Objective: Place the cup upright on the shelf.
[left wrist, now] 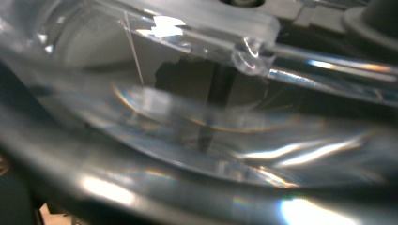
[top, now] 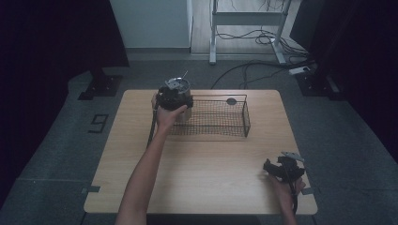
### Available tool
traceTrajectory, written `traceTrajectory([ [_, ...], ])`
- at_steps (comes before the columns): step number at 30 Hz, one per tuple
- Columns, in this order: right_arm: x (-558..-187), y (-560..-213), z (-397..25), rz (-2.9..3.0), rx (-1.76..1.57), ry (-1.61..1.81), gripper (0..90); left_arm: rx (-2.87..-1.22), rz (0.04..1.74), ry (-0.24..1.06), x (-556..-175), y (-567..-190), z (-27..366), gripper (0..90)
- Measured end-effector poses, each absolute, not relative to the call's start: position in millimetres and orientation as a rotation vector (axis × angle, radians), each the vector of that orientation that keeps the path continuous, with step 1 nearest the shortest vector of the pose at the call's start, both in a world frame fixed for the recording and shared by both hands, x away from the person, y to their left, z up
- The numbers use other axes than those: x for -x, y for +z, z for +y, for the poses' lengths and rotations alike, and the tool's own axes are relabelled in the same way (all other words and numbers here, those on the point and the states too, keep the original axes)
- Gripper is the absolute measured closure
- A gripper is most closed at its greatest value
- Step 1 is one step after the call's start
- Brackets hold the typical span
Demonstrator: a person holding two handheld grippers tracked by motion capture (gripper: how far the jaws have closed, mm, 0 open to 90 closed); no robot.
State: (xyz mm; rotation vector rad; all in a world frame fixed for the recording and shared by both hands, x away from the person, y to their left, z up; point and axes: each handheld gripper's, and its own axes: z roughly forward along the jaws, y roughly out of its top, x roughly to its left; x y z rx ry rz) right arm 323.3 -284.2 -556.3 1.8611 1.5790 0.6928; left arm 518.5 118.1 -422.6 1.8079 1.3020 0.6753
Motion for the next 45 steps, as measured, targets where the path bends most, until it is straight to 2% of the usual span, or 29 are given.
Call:
traceTrajectory([
  [14, -323.3, -556.2, -284.0, 1.578, -1.862, 0.693, 5.6, -1.798, 1.362, 0.657, -525.0, -451.3, 119.2, 3.9],
  [45, -323.2, -556.2, -283.9, 1.579, -1.861, 0.694, 5.9, -1.82, 1.359, 0.656, -520.9, -477.1, 114.5, 3.7],
])
